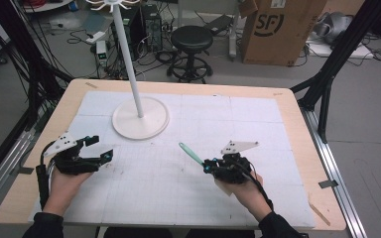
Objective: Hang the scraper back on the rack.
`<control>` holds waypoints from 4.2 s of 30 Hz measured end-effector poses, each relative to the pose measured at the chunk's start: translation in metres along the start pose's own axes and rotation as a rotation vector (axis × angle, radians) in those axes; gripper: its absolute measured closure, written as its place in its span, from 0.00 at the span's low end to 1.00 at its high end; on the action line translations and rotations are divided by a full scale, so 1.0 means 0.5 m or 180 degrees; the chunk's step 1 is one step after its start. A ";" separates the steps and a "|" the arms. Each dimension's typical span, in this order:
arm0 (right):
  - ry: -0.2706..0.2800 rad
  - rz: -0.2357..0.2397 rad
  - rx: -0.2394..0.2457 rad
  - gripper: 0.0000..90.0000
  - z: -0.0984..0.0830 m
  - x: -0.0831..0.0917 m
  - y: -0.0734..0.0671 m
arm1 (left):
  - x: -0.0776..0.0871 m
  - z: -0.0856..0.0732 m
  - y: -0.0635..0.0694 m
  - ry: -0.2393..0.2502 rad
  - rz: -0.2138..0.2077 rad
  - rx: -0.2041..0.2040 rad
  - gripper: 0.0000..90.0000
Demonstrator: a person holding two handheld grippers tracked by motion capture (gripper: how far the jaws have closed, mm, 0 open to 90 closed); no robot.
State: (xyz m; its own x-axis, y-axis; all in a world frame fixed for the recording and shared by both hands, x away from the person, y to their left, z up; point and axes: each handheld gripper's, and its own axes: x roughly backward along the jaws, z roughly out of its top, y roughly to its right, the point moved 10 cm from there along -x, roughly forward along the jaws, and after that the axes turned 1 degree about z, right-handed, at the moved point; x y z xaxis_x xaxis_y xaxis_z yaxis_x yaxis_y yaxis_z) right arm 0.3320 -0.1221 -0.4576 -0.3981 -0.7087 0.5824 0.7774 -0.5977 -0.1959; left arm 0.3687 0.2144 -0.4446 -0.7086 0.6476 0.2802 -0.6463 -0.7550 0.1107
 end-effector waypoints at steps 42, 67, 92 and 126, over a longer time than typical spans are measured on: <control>0.0765 0.0242 0.0585 0.89 0.646 0.123 -0.053 | -0.004 0.001 0.002 0.0042 -0.0086 0.0055 0.19; 0.0770 0.0118 0.0573 0.89 0.695 0.092 -0.043 | 0.004 0.002 0.005 0.0046 -0.0122 0.0041 0.20; 0.0678 0.0020 0.0598 0.89 0.691 0.063 -0.044 | 0.003 -0.001 0.005 0.0020 -0.0136 0.0039 0.20; 0.0738 0.0537 0.0541 0.36 0.344 0.155 0.011 | 0.007 -0.004 -0.001 -0.0001 -0.0077 0.0042 0.19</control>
State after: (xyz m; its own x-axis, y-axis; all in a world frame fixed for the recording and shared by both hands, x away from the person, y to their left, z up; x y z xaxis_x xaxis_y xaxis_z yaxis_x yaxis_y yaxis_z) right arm 0.3889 -0.1159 -0.2778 -0.3420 -0.8704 0.3543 0.9041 -0.4075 -0.1285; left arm 0.3659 0.2170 -0.4456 -0.6928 0.6656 0.2775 -0.6593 -0.7405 0.1301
